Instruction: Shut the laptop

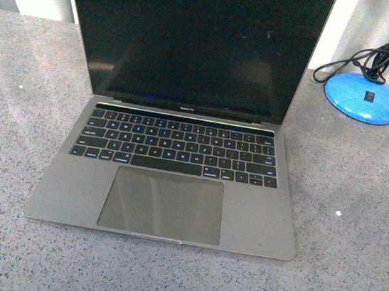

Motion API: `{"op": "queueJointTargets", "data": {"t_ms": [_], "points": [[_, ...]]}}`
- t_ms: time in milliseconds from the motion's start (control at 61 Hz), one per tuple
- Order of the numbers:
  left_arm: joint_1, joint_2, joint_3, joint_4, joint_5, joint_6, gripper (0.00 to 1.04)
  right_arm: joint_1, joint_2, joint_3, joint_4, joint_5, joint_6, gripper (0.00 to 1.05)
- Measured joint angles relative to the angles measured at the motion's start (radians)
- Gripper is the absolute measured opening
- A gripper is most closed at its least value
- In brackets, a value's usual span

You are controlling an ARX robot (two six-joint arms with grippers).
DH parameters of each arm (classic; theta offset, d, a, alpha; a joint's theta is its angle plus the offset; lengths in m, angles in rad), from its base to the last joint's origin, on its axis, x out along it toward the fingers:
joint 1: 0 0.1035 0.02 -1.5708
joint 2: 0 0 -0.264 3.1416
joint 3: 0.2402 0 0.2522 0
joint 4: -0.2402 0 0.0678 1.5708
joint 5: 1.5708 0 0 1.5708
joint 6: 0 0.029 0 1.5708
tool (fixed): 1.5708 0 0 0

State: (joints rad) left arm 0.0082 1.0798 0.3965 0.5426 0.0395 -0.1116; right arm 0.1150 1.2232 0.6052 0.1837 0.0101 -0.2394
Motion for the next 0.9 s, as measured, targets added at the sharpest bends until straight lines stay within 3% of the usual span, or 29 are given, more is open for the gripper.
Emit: {"op": "queueJointTargets", "data": {"t_ms": [98, 344, 721, 820, 902], "points": [[-0.061, 0.120, 0.063, 0.074, -0.019, 0.007, 0.98, 0.041, 0.112, 0.085, 0.029, 0.019, 0.023, 0.95], [-0.095, 0.325, 0.215, 0.152, -0.044, 0.038, 0.98, 0.054, 0.279, 0.269, 0.048, -0.008, 0.035, 0.95], [-0.158, 0.554, 0.474, 0.140, -0.056, 0.029, 0.98, 0.046, 0.521, 0.541, 0.040, -0.037, 0.042, 0.94], [-0.175, 0.595, 0.528, 0.125, -0.064, 0.035, 0.98, 0.055, 0.558, 0.594, 0.033, -0.031, 0.035, 0.80], [-0.188, 0.627, 0.570, 0.116, -0.067, 0.053, 0.84, 0.071, 0.591, 0.644, 0.013, -0.036, 0.027, 0.62]]}}
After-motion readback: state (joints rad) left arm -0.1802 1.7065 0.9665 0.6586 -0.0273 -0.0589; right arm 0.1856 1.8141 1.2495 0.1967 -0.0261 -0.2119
